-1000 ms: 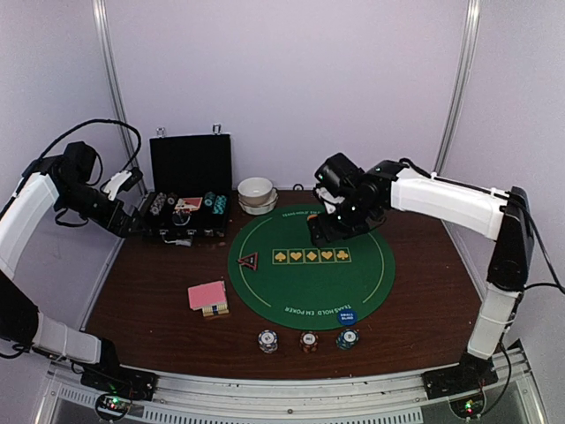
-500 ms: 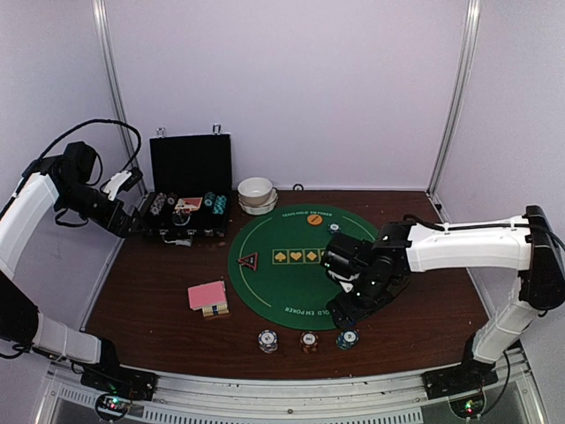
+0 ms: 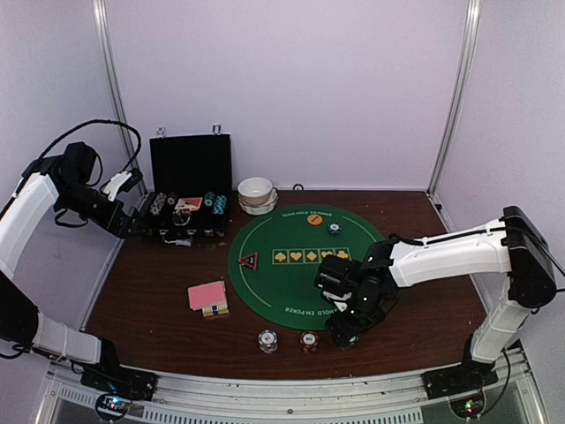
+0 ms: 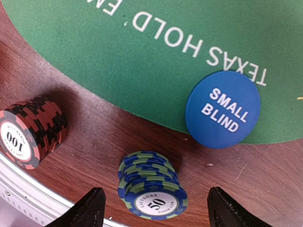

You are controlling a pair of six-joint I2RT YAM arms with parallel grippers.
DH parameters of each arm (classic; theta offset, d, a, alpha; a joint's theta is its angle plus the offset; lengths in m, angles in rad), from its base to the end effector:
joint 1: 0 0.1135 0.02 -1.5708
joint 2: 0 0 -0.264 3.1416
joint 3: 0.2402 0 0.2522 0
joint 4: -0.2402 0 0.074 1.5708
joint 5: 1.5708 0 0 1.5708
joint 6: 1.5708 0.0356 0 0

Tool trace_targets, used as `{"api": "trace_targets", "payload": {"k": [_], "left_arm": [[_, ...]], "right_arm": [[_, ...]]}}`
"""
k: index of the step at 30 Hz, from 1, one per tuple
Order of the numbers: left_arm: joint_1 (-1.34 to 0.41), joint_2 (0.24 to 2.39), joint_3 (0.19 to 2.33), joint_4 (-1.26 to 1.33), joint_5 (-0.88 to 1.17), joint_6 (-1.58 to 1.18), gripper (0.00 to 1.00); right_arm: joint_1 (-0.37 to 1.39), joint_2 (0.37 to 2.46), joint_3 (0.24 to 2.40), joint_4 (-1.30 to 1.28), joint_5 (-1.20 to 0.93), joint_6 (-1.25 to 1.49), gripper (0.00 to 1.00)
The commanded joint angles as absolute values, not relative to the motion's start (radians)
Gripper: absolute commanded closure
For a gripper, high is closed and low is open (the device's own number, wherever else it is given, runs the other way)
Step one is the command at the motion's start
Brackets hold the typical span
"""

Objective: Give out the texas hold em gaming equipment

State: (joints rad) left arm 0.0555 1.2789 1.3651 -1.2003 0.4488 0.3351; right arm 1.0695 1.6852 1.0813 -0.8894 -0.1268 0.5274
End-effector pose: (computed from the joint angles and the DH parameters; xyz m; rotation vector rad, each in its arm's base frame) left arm 0.2302 -0.0027 0.3520 0.4939 2.5300 -0.4603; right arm 0.1375 0.2603 0.1771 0.8365 -2.9817 -0.2232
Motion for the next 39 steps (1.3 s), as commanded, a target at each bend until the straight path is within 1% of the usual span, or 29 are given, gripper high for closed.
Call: {"api": "trace_targets", "payload": {"k": [1, 5, 15, 18, 20, 29, 33, 39], "left_arm": [[0.063, 1.264, 1.382, -1.207, 0.451, 0.346, 0.02], [0.063, 1.263, 1.384, -1.207, 0.449, 0.345, 0.02], [0.063, 1.262, 1.381, -1.209, 0.445, 0.347, 0.02], [0.063, 1.261, 1.382, -1.21, 0.444, 0.347, 0.03], [0.063, 1.262, 1.383, -1.209, 0.444, 0.347, 0.02], [0.063, 1.258, 1.379, -1.209, 0.433, 0.35, 0.03], [0.063, 1.257, 1.376, -1.209, 0.435, 0.35, 0.02], [0.063, 1.253, 1.376, -1.209, 0.441, 0.352, 0.02]], "right_arm": [[1.077, 1.708, 1.069, -0.856, -0.135, 0.526, 0.24], [1.077, 1.721, 1.068, -0.847, -0.135, 0.523, 0.27], [1.077, 1.718, 1.072, -0.853, -0.129, 0.517, 0.43], [1.077, 1.715, 1.074, -0.858, -0.128, 0.518, 0.5], [1.077, 1.714, 1.073, -0.859, -0.129, 0.518, 0.52], [1.077, 1.724, 1.069, -0.857, -0.133, 0.516, 0.52], [1.077, 1.729, 1.069, -0.862, -0.134, 0.51, 0.5], [1.076, 1.731, 1.072, -0.863, -0.129, 0.508, 0.49]]}}
